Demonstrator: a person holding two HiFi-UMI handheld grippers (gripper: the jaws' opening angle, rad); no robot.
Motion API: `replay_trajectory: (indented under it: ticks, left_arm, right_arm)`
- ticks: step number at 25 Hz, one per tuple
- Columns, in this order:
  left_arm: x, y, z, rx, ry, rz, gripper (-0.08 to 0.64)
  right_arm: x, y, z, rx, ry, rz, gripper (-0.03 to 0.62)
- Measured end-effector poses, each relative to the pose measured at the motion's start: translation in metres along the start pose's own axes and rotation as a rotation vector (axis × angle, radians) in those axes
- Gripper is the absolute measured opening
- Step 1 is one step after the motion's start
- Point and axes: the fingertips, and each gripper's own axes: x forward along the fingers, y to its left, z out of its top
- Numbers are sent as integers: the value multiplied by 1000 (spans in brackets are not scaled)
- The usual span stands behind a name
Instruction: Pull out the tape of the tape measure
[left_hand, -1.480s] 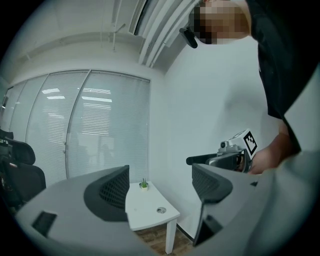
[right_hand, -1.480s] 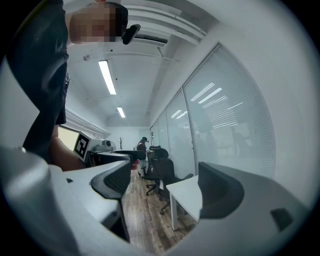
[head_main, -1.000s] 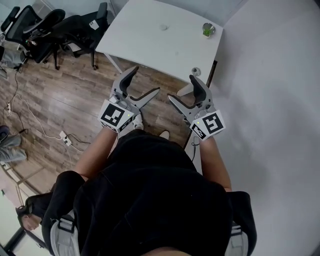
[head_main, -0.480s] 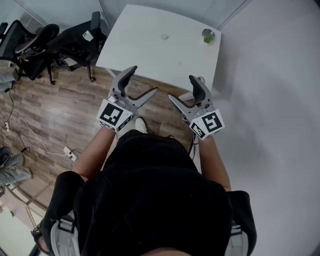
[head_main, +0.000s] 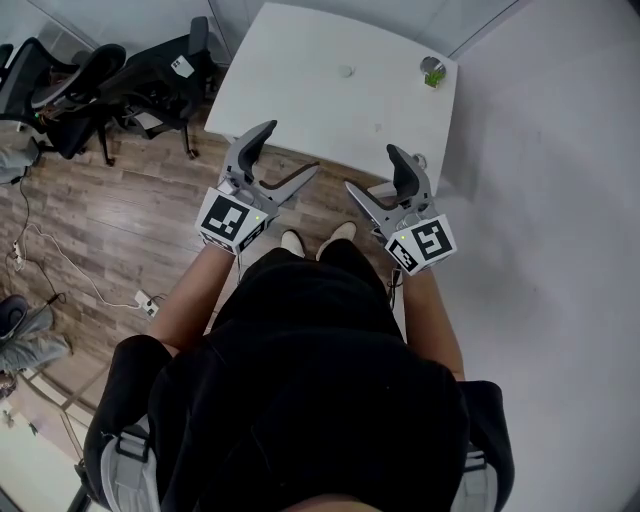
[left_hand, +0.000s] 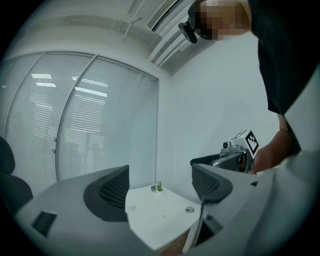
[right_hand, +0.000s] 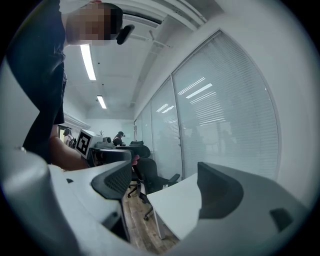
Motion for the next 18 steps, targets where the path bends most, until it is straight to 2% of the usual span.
replay_trajectory:
  ticks: [6, 18]
  left_arm:
    - [18, 19, -13, -11, 20, 21, 402]
    - [104, 46, -19, 13, 64, 1, 395]
  right_arm:
    - [17, -22, -5, 10, -3, 8, 399]
    - [56, -109, -7, 38, -3, 29, 399]
